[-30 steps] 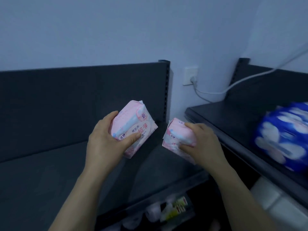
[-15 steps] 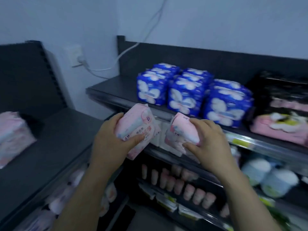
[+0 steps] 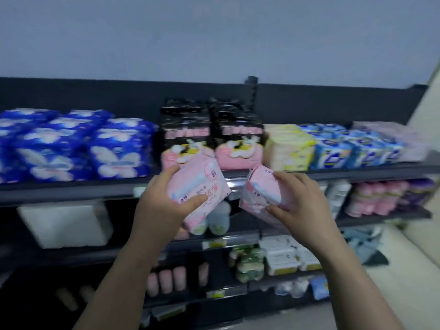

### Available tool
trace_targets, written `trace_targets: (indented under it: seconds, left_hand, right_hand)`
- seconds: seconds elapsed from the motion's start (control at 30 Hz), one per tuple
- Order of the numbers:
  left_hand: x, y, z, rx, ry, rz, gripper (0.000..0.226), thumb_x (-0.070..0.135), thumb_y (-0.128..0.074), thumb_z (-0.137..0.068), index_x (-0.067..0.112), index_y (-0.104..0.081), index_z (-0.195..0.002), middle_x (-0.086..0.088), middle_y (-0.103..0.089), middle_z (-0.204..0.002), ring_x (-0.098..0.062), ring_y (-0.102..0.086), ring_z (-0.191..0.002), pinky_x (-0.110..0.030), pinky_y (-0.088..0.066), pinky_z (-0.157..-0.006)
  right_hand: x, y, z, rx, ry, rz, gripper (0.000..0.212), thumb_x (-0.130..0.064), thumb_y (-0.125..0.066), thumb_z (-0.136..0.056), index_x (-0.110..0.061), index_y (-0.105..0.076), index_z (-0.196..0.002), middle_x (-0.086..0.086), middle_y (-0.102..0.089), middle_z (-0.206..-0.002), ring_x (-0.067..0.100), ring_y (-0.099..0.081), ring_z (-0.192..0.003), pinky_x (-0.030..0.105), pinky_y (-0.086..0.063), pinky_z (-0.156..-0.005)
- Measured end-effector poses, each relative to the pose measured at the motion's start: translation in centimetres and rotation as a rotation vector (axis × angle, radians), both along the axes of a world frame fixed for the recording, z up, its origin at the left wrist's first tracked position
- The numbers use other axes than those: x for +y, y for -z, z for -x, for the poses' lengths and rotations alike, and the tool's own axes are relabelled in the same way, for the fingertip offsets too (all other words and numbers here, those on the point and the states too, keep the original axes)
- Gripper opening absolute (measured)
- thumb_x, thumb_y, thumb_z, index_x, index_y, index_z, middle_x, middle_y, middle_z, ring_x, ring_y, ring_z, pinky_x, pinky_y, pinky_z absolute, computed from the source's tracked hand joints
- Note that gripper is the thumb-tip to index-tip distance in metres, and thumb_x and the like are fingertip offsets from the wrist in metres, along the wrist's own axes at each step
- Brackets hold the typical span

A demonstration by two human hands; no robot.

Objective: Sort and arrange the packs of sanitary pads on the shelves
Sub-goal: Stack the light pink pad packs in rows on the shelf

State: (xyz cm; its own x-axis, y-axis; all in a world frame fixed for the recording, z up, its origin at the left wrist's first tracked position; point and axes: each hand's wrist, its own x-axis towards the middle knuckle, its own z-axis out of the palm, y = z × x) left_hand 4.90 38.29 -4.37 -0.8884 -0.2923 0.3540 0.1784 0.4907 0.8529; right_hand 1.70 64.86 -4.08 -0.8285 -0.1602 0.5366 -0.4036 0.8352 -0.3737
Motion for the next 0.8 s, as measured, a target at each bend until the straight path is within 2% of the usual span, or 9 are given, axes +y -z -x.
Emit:
trace_targets:
  seconds: [0.1,0.2,0.3,0.4,0.67,0.8]
  left_hand:
    - [8.5,0.0,3.1,-0.001,0.09,-0.005,0.085,0.049,-0.086,-0.058,0.032,-0.052,-0.134,0.009,-0.058,-0.126,-0.015,-0.057,-0.112,-0.044,-0.049,-0.096]
    - [15.3,0.1,5.4,-0.001,0.157,-0.015,0.078,0.036,-0.088,-0.065,0.032,-0.052,-0.133,0.011,-0.055,-0.127,-0.012,-0.055,-0.112,-0.041,-0.047,-0.099]
    - [22.7,0.7,7.5,0.001,0.231,0.004,0.077,0.038,-0.087,-0.065,0.032,-0.051,-0.133,0.014,-0.055,-0.125,-0.011,-0.054,-0.112,-0.041,-0.046,-0.099]
    - [28.8,1.0,9.1,-0.001,0.315,0.008,0.077,0.041,-0.085,-0.067,0.033,-0.05,-0.135,0.012,-0.055,-0.127,-0.012,-0.054,-0.114,-0.044,-0.047,-0.098]
    - [41.2,0.7,14.9,0.017,0.477,0.047,0.072,0.057,-0.076,-0.068,0.036,-0.051,-0.132,0.012,-0.058,-0.124,-0.012,-0.057,-0.114,-0.045,-0.049,-0.096]
    - [46.6,0.4,18.4,0.028,0.531,0.071,0.063,0.044,-0.075,-0.078,0.031,-0.051,-0.134,0.01,-0.055,-0.126,-0.011,-0.054,-0.114,-0.036,-0.046,-0.096]
  right_hand:
    - [8.5,-0.3,0.5,-0.009,0.094,-0.023,0.071,-0.024,-0.083,-0.069,-0.024,-0.053,-0.133,0.001,-0.054,-0.122,0.025,-0.048,-0.112,0.039,-0.039,-0.093]
    - [15.1,-0.2,0.7,0.01,0.161,-0.028,0.072,-0.024,-0.085,-0.065,-0.022,-0.056,-0.131,0.003,-0.056,-0.119,0.027,-0.051,-0.109,0.039,-0.04,-0.091]
    - [22.3,0.2,0.7,0.023,0.255,-0.051,0.072,-0.027,-0.087,-0.062,-0.022,-0.058,-0.128,0.002,-0.058,-0.118,0.027,-0.052,-0.108,0.038,-0.04,-0.089]
    - [28.6,0.5,0.6,0.03,0.326,-0.064,0.071,-0.028,-0.086,-0.06,-0.023,-0.059,-0.126,0.003,-0.06,-0.116,0.03,-0.055,-0.105,0.043,-0.046,-0.088]
    - [40.0,1.0,2.0,-0.003,0.511,-0.023,0.069,-0.026,-0.081,-0.066,-0.026,-0.056,-0.13,-0.001,-0.057,-0.119,0.026,-0.051,-0.108,0.04,-0.042,-0.092]
    - [44.7,0.9,4.1,-0.003,0.567,-0.006,0.069,-0.025,-0.081,-0.067,-0.027,-0.055,-0.131,0.0,-0.057,-0.118,0.027,-0.05,-0.107,0.041,-0.041,-0.091]
